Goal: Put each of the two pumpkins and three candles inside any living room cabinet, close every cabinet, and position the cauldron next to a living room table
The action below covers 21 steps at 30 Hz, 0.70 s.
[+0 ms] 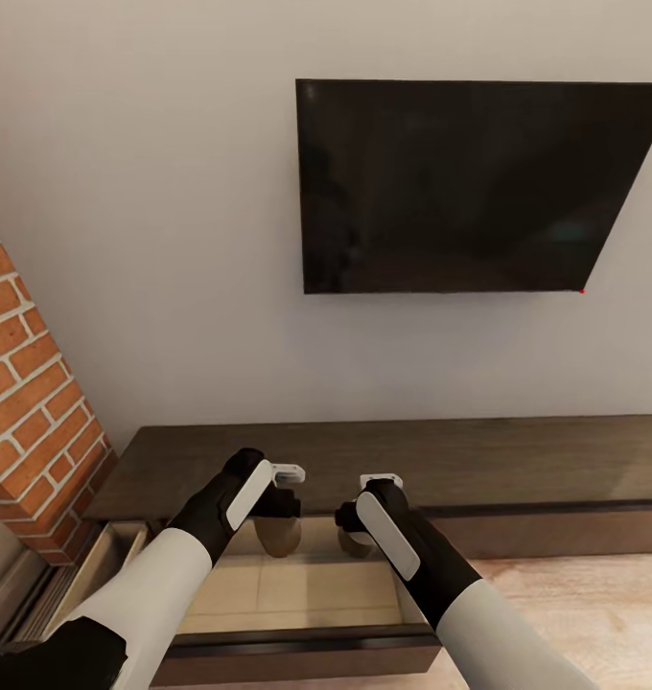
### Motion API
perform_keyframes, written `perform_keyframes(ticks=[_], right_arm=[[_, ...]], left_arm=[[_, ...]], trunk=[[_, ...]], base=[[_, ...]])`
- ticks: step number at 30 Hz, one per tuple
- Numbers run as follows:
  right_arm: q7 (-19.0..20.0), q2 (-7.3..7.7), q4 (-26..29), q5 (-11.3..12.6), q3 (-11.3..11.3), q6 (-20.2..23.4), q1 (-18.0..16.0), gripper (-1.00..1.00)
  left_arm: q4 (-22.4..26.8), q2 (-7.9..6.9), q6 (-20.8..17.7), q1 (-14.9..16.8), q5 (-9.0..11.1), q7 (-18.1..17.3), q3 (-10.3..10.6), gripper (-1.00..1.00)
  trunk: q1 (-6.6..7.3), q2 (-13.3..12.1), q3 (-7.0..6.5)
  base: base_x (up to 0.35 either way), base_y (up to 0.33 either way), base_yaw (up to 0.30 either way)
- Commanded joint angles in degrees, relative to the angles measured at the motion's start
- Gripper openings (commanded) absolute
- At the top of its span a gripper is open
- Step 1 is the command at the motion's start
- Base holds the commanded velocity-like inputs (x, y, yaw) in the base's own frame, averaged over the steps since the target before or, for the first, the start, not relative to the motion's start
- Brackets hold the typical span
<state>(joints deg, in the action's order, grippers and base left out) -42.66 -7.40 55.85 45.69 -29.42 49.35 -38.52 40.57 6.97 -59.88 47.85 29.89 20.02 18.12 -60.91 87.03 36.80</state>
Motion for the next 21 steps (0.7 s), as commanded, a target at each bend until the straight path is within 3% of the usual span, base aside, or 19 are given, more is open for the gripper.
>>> perform_keyframes(ticks=[1,21], right_arm=[[-0.6,0.00,0.1,0.5,-0.1,0.0,-0.1,-1.00],[-0.6,-0.07,0.1,0.5,-0.1,0.1,-0.1,-1.00]], left_arm=[[0.0,-0.03,-0.1,0.0,0.6,0.5,0.2,-1.00],[0.0,-0.03,-0.1,0.0,0.6,0.5,0.2,-1.00]], trunk=[[-0.22,0.4,0.24],[-4.62,8.5,3.83]], base=[[0.000,0.000,0.000],[0.000,0.000,0.000]])
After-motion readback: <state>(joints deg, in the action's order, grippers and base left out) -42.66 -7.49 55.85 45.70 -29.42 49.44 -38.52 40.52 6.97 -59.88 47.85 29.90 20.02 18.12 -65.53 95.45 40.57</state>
